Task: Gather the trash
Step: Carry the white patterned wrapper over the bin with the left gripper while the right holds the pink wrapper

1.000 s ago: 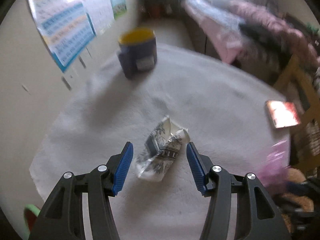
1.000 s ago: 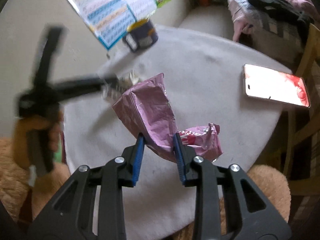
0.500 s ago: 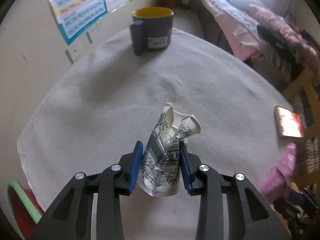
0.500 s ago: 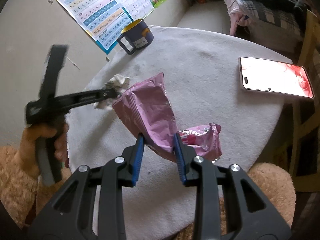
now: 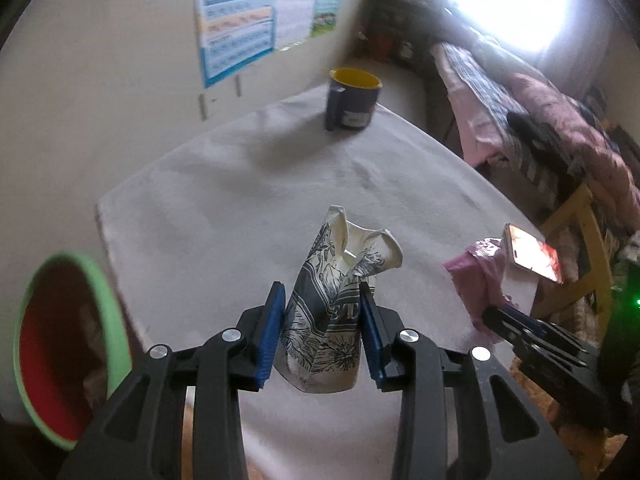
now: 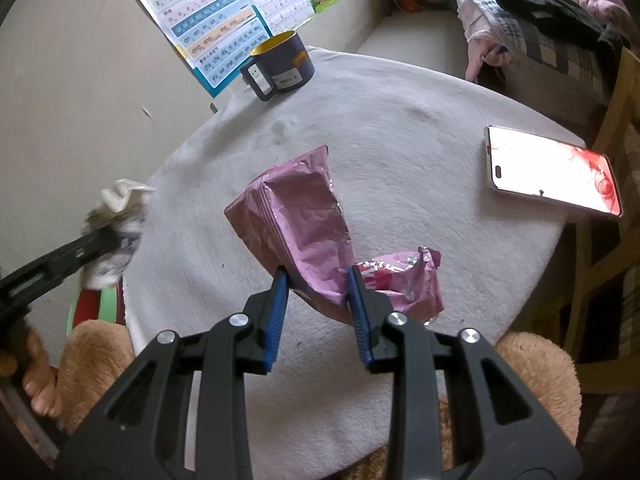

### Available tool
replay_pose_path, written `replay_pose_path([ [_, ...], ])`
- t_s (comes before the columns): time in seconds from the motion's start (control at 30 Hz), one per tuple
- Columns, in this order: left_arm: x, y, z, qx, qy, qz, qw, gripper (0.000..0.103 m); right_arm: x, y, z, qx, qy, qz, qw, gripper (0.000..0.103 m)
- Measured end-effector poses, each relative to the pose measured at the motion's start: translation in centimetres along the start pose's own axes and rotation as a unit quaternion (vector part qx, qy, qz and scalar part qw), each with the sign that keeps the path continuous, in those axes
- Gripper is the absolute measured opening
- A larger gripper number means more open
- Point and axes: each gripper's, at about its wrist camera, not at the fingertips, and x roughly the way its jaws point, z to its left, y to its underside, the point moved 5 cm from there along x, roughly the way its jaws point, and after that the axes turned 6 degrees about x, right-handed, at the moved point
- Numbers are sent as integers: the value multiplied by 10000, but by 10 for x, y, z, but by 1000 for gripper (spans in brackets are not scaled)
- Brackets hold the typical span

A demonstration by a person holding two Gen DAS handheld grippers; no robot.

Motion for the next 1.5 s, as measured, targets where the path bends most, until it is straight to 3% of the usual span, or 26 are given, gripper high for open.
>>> replay_pose_path([
  [0.17, -26, 19, 13, -197, -196, -194, 9994, 34, -7, 2, 12, -317, 130, -98, 9994, 30],
  [0.43, -52, 17, 33, -363, -328, -510, 9975, 35, -16, 8, 37, -697, 223, -99, 9973, 30],
  [0.83, -73, 23, 54, -517, -510, -797, 9942, 35, -36, 9, 87, -1147, 33, -156, 9933, 30],
  [1.5, -87, 32, 84, -783, -749, -990, 9892, 35, -51, -3, 137, -1435, -286, -307, 9888, 30],
])
